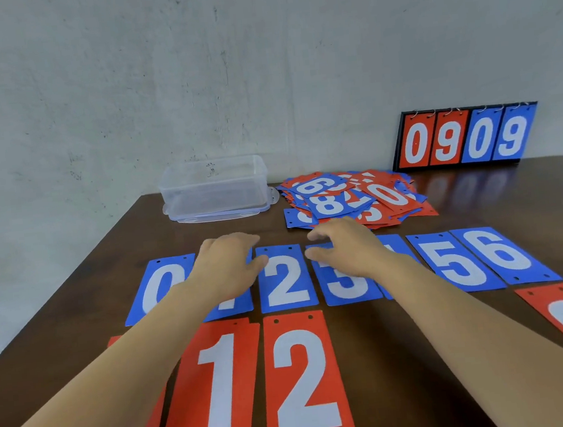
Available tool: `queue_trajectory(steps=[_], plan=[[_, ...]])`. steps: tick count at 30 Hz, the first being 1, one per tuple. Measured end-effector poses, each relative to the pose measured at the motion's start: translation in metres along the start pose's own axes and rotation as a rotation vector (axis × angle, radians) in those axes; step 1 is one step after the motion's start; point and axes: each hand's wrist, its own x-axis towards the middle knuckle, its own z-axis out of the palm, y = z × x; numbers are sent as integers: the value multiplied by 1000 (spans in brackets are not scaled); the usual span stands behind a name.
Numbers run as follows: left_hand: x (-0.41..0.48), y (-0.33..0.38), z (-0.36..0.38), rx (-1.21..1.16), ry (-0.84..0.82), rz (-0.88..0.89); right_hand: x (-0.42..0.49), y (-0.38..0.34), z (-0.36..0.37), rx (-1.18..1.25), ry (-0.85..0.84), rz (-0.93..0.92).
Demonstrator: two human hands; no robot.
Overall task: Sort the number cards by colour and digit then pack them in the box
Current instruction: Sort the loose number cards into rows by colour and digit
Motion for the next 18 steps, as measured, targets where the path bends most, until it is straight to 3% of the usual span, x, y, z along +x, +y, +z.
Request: queue_trajectory(steps=[14,18], plan=[[121,83,28,-108,11,-52,53,141,-58,-39,9,118],[148,85,39,-185,44,-125,79,174,-72,-87,112,216]])
